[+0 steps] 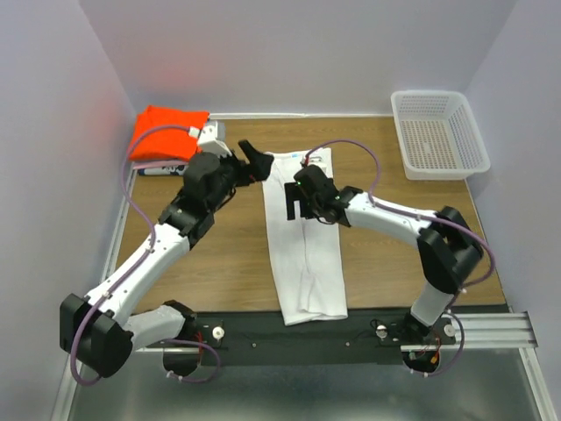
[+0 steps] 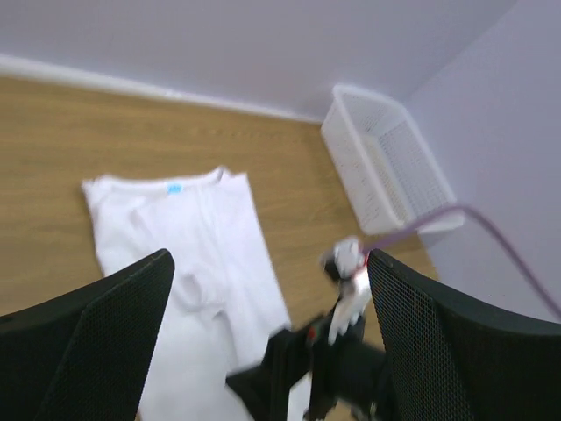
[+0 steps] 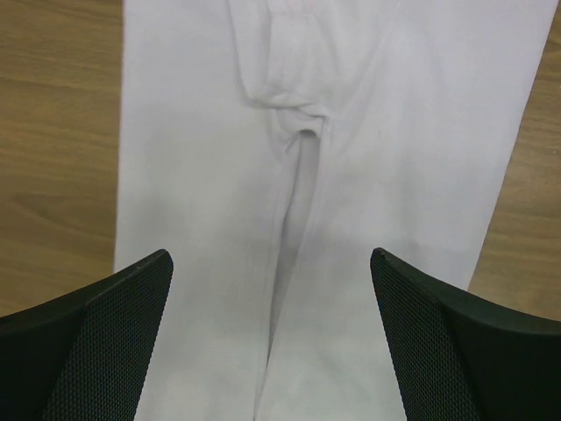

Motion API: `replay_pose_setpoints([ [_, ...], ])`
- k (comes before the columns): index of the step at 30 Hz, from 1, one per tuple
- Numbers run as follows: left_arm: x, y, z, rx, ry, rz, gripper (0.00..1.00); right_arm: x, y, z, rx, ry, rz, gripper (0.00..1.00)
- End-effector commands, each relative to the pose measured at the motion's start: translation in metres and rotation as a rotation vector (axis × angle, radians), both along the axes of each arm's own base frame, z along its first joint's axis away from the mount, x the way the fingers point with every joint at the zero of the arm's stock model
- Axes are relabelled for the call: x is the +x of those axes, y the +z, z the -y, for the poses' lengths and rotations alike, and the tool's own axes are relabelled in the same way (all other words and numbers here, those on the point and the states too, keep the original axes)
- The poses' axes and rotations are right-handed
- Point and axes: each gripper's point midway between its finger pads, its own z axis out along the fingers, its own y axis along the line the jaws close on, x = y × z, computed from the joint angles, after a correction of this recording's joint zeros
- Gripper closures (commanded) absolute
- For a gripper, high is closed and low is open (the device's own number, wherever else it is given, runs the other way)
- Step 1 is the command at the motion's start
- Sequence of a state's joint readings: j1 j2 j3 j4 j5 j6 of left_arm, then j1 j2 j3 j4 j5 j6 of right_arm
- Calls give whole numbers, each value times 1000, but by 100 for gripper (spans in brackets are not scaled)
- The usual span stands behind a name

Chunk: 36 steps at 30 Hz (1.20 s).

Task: Fold and stack the t-shirts
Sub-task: Fold the tshirt

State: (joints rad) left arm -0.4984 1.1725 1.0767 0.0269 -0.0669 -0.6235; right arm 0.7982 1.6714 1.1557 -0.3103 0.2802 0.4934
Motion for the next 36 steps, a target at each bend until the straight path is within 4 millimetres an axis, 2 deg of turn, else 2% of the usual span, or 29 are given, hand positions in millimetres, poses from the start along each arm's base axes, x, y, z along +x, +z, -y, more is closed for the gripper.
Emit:
replay_pose_setpoints([
  [1,-24,-122,-17,31,76,-246,2,23,-28,-1,-81,-18,-33,0],
  [2,-29,-129,-19,36,77,-256,2,22,-44,-7,-87,8,-74,0],
  [3,-40,-149,-20,60,69,-300,2,25,-47,-10,-86,12,-83,0],
  [5,-51,-160,-19,45,49,-327,2,30,-53,-11,-93,3,-89,0],
  [6,-63,-178,-17,58,22,-364,2,30,-65,-11,-112,5,-106,0],
  [8,-72,-185,-18,71,10,-362,2,36,-69,-11,-130,-6,-98,0],
  [9,-78,-195,-23,99,11,-367,2,38,-78,-9,-148,-14,-108,0],
  [12,-92,-203,-32,109,17,-369,2,47,-88,-6,-140,-59,-125,0],
  [13,-95,-195,-33,92,13,-341,2,51,-99,0,-144,-86,-146,0],
  [16,-101,-191,-33,101,-15,-303,2,66,-112,10,-150,-176,-151,0],
  [19,-101,-186,-33,103,-24,-280,2,81,-116,14,-146,-250,-136,0],
  [20,-101,-184,-33,101,-22,-269,2,86,-124,19,-141,-285,-148,0],
  [21,-101,-185,-34,105,-23,-269,2,98,-119,18,-118,-307,-133,0],
  [23,-99,-184,-32,101,-28,-258,2,109,-120,17,-107,-335,-124,0],
  [24,-99,-185,-32,101,-28,-259,2,114,-127,19,-113,-357,-127,0],
  [25,-99,-185,-30,102,-35,-258,2,124,-120,14,-89,-368,-107,0],
  [27,-98,-191,-31,117,-31,-272,2,132,-126,13,-72,-402,-111,0],
  [28,-97,-192,-31,120,-28,-277,2,142,-118,8,-44,-412,-95,0],
  [31,-96,-204,-27,142,-40,-313,2,159,-114,-7,4,-416,-81,0],
  [33,-99,-209,-22,144,-71,-332,2,165,-113,-16,34,-405,-85,0],
  [36,-106,-222,-15,156,-121,-373,2,170,-93,-31,86,-357,-78,0],
])
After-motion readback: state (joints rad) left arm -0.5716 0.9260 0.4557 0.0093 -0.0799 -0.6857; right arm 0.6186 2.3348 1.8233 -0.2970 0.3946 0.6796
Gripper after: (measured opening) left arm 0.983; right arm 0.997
